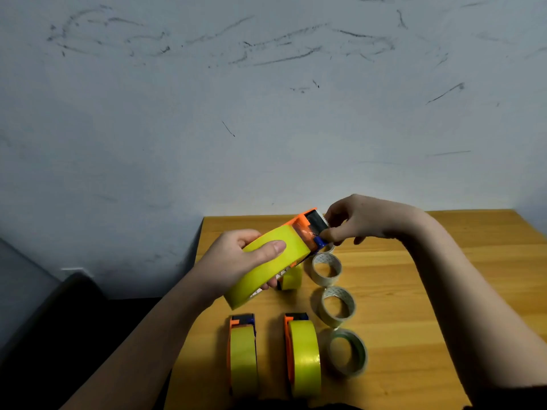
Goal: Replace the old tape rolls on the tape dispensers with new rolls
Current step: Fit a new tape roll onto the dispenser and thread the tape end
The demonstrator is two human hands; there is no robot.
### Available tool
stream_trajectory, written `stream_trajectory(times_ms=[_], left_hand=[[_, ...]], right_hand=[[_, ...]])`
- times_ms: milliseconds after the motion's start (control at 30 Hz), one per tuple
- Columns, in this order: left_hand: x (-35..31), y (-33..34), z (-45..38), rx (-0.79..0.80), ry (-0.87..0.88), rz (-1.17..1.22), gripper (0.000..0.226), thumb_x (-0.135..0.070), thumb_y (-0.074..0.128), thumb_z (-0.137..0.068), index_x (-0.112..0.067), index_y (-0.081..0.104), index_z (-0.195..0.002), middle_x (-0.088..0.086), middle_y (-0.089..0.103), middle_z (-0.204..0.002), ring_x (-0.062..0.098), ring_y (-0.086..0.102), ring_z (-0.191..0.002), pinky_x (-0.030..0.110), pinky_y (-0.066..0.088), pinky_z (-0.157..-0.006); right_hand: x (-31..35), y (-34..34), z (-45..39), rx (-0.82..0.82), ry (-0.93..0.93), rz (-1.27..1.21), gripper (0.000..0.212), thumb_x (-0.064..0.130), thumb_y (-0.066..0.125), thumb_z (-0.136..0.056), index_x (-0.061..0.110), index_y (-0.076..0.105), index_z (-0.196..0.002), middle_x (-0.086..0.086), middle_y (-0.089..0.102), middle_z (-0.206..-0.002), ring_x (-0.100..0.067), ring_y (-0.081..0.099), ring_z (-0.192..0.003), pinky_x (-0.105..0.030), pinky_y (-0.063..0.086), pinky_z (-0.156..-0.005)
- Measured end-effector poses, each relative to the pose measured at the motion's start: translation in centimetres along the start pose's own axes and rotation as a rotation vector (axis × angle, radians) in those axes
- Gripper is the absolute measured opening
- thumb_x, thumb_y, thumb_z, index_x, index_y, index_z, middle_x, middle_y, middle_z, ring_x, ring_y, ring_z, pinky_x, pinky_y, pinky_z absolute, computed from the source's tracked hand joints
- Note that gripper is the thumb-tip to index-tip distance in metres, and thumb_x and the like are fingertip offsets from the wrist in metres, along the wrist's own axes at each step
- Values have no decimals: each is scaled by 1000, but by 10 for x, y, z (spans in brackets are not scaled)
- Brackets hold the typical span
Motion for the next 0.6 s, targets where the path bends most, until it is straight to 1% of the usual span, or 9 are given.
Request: stream_trajectory(times_ms=[67, 100, 233, 300, 367, 433, 500, 533, 600], left_hand=[[3, 1, -2, 0, -3, 19, 23, -29, 61, -83, -6, 61, -84, 10, 69, -60, 16, 64, -50, 24, 53, -50], [6, -1, -2, -13, -11, 39, 25, -31, 60, -83, -6, 62, -84, 10, 68, -59, 16, 63, -49, 24, 53, -49], [16, -15, -5, -94, -23, 114, 38, -43, 58, -75, -9, 65, -89, 13, 71, -67, 20, 66, -57, 26, 56, -55], [18, -15, -7, -101, -11, 115, 31, -38, 57, -82, -10, 65, -92, 12, 72, -70, 19, 67, -59, 24, 56, -55], [24, -14, -10, -117, -18, 110, 28, -33, 56, -88, -7, 63, -94, 8, 71, -67, 15, 67, -56, 22, 55, -53], [32, -16, -15, -151, -22, 136, 41, -43, 56, -83, -7, 65, -100, 7, 73, -72, 17, 69, -62, 25, 56, -58], [45, -18, -20, -194, -69, 205, 59, -58, 59, -71, -12, 65, -108, 7, 75, -86, 21, 72, -76, 32, 58, -72], [51, -16, -23, -210, -105, 259, 60, -60, 59, -70, -15, 65, -109, 7, 75, -89, 21, 72, -79, 35, 58, -75], [60, -14, -28, -236, -140, 338, 40, -50, 58, -83, -15, 67, -101, 7, 75, -84, 19, 72, -73, 33, 58, -72]], right_hand=[[-2, 2, -3, 37, 14, -16, 27, 26, 67, -86, 8, 62, -106, -3, 70, -93, -11, 67, -86, -19, 50, -61], [-4, 3, -3, 57, 14, -98, 27, 23, 66, -88, 6, 61, -107, -2, 71, -92, -9, 68, -85, -19, 50, -62], [-16, 14, -3, 67, -6, -642, 18, 14, 56, -93, 10, 63, -109, -1, 74, -96, -12, 69, -91, -20, 52, -65], [-25, 23, -9, 8, 23, -833, 20, 20, 53, -95, 11, 64, -109, -4, 74, -101, -17, 69, -94, -23, 52, -69], [-35, 35, -17, -50, 81, -996, 24, 26, 49, -97, 10, 63, -110, -4, 75, -99, -17, 70, -89, -26, 50, -72], [-44, 47, -22, -159, 147, -1127, 28, 29, 44, -99, 12, 61, -113, -4, 74, -99, -16, 68, -83, -26, 48, -69], [-54, 55, -24, -403, 193, -1187, 29, 29, 43, -100, 11, 55, -120, -7, 69, -109, -16, 64, -82, -25, 47, -64], [-56, 60, -24, -527, 198, -1203, 28, 26, 43, -100, 10, 52, -122, -9, 66, -113, -15, 61, -81, -24, 46, -63], [-43, 74, -25, -639, 152, -1173, 22, 20, 44, -101, 10, 52, -117, -9, 64, -114, -11, 56, -78, -25, 42, -64]])
Point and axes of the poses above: each hand's wrist, its own z-axis away from the middle knuckle, its own y-axis out of the palm, x = y × z, the point moved 8 cm from there along -z, towards the middle knuckle
